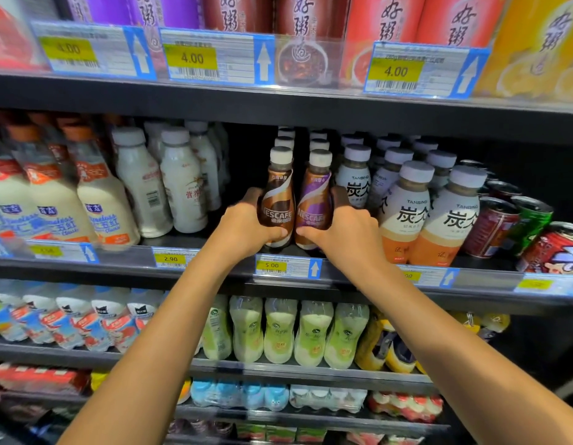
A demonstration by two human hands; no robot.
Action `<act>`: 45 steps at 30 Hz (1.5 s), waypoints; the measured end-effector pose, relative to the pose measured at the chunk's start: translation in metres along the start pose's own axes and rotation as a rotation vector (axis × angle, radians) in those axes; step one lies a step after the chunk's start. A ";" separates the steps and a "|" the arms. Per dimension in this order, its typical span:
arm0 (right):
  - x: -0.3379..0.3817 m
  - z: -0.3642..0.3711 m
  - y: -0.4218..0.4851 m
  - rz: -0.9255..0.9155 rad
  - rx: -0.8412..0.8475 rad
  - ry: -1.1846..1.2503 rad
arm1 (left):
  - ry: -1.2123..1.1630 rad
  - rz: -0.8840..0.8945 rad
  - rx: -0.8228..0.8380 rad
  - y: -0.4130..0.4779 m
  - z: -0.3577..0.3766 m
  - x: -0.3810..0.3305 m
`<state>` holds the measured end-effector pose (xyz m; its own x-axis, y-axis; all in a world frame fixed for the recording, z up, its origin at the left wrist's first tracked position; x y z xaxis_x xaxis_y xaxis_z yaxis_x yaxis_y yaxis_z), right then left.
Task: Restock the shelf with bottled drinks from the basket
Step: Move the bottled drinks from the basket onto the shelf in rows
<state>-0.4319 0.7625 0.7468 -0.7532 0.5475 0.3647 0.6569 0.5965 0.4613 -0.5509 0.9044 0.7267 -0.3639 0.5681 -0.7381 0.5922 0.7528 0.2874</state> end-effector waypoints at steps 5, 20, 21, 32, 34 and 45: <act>-0.002 0.003 0.000 0.010 0.037 0.045 | 0.006 -0.013 0.007 0.001 0.000 0.000; -0.003 0.001 -0.003 0.044 0.124 0.107 | 0.028 0.008 0.003 0.000 0.002 0.002; -0.003 0.001 -0.003 0.044 0.127 0.105 | 0.028 0.010 0.002 0.000 0.002 0.002; -0.002 -0.001 -0.004 0.043 0.122 0.119 | 0.027 0.011 0.011 0.001 0.003 0.003; -0.002 0.000 -0.004 0.045 0.118 0.114 | 0.026 0.009 0.013 0.000 0.003 0.003; -0.003 0.001 -0.005 0.048 0.088 0.115 | 0.030 0.001 0.016 -0.003 0.002 0.001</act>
<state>-0.4330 0.7589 0.7425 -0.7162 0.5087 0.4777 0.6893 0.6229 0.3700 -0.5510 0.9022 0.7239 -0.3846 0.5786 -0.7192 0.6038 0.7470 0.2781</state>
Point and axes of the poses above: each hand's wrist, its own y-axis towards the middle knuckle, its own z-axis out of the palm, x = y × z, the point moved 6 cm from there along y, towards the middle knuckle, and after that the axes turned 5 degrees about -x, right-handed, at the moved point
